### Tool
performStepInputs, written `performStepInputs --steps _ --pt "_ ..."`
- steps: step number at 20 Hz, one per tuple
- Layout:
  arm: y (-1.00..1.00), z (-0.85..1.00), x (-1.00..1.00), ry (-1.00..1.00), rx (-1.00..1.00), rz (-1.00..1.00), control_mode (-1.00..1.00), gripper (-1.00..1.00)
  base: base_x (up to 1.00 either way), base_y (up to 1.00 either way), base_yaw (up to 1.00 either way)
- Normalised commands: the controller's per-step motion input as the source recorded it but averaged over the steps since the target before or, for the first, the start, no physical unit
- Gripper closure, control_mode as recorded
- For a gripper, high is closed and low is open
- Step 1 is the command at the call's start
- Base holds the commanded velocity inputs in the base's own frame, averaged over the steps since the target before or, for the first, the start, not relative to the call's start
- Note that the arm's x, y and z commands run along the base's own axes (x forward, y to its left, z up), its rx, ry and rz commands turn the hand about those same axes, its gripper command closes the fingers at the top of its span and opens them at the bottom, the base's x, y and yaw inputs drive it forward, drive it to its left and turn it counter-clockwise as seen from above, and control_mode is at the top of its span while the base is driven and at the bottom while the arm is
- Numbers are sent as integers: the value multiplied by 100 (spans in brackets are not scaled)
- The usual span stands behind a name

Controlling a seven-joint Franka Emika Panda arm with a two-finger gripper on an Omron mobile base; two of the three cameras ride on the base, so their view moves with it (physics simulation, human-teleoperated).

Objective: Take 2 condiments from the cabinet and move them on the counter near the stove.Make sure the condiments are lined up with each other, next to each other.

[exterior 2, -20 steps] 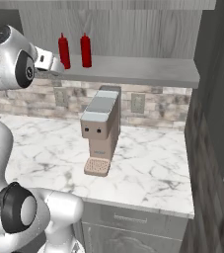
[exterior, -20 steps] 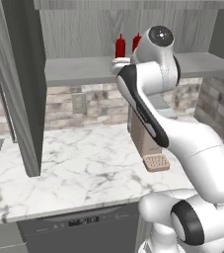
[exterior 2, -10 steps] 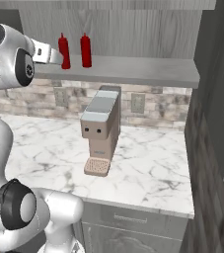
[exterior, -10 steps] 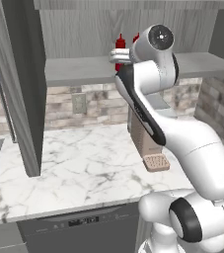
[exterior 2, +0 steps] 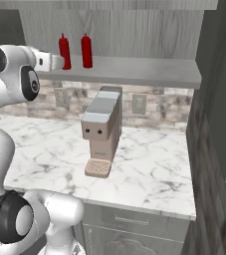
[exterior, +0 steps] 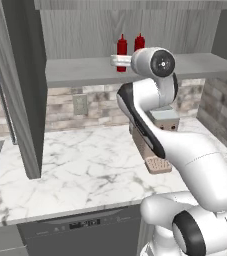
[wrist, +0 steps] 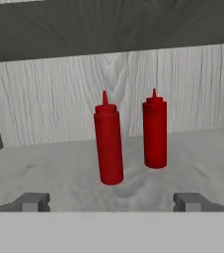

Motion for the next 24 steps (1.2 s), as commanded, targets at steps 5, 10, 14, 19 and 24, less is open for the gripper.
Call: performStepInputs --steps 5,10,14,19,24 --pt "3 31 0 6 0 0 -100 -100 0 0 0" --pt "2 28 2 18 0 0 -100 -100 0 0 0" --pt "7 2 7 12 0 0 -100 -100 0 0 0" --pt "3 -3 16 4 -1 0 -100 -100 0 0 0" --pt "0 -15 22 0 -6 0 -100 -100 0 0 0"
